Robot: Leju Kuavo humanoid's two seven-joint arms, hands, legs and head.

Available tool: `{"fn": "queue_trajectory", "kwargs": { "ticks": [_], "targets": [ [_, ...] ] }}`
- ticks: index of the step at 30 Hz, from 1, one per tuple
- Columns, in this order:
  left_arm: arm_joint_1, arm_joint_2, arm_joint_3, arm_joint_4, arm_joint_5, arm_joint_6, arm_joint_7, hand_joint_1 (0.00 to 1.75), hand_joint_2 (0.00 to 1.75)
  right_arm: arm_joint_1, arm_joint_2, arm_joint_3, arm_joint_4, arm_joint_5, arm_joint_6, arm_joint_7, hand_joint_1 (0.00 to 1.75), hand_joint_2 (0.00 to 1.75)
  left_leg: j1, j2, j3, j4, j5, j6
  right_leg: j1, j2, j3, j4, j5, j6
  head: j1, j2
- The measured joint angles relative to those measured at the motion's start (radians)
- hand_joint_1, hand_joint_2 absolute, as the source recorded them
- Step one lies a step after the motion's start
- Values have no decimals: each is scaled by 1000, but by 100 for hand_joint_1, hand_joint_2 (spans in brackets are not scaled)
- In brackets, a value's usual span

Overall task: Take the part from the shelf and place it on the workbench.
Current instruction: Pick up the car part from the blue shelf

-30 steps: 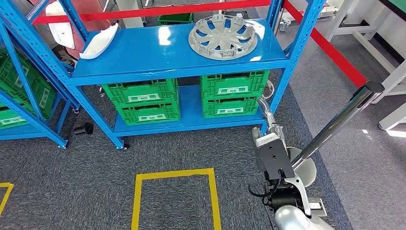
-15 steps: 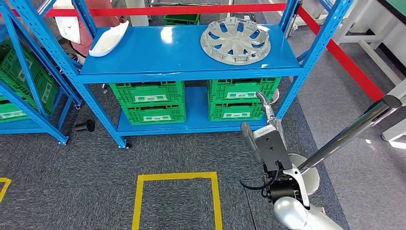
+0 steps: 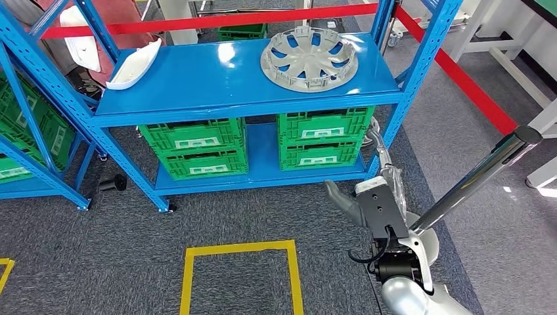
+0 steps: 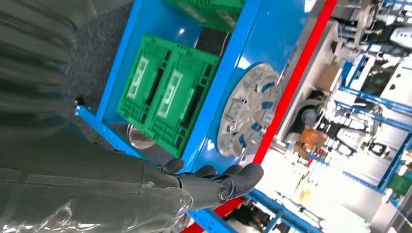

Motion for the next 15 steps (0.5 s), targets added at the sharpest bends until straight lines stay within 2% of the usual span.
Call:
{"fn": "queue_trajectory", "kwargs": {
  "ticks": [2, 3, 4, 7, 9, 11, 13, 14, 15],
  "targets": [
    [0, 1, 0, 0, 2, 4, 8, 0, 0, 18, 0, -18, -12, 10, 0, -4, 0, 175, -2, 0, 50, -120, 76, 10, 0, 2, 11, 0, -8, 5, -3, 0],
    [0, 1, -1, 0, 2, 6, 13, 0, 0, 25, 0, -28, -18, 14, 0, -6, 0, 175, -4, 0, 75, -176, 102, 17, 2, 3, 15, 1, -11, 9, -4, 0],
    [-1, 2, -2, 0, 3, 8, 16, 0, 0, 33, 0, -38, -24, 18, 0, -7, 0, 175, -7, -1, 93, -215, 108, 23, 3, 3, 15, 1, -13, 14, -5, 0],
    [-1, 2, -5, 0, 4, 11, 22, 0, 0, 53, -1, -62, -40, 25, -1, -7, 0, 175, -8, -2, 107, -248, 97, 36, 4, 3, 8, -2, -12, 32, -7, 0],
    [0, 4, -6, 0, 5, 12, 23, 0, 0, 64, -1, -80, -51, 27, -1, -9, 0, 175, -4, -2, 111, -259, 101, 44, 3, 1, -1, 17, -27, 44, -2, 0],
    [-1, 6, -7, 0, 6, 12, 26, 0, 0, 75, -2, -99, -57, 28, -1, -13, 0, 175, -2, -2, 115, -265, 102, 52, 2, -1, -47, 110, -74, 52, 8, 0],
    [-1, 7, -9, 0, 5, 12, 30, 0, 0, 92, -2, -114, -60, 29, -1, -18, 0, 175, -4, -1, 115, -264, 100, 57, 1, -1, -114, 231, -116, 55, 17, 0],
    [-1, 7, -11, 0, 5, 11, 33, 0, 0, 101, -2, -121, -62, 30, -1, -21, 0, 175, -5, -1, 116, -263, 98, 58, 1, -1, -134, 262, -116, 55, 20, 0],
    [0, 7, -14, 0, 5, 11, 35, 0, 0, 108, -2, -129, -65, 31, -1, -23, 0, 175, -6, -1, 118, -262, 95, 59, 1, -1, -136, 254, -95, 54, 23, 0]
  ]
}}
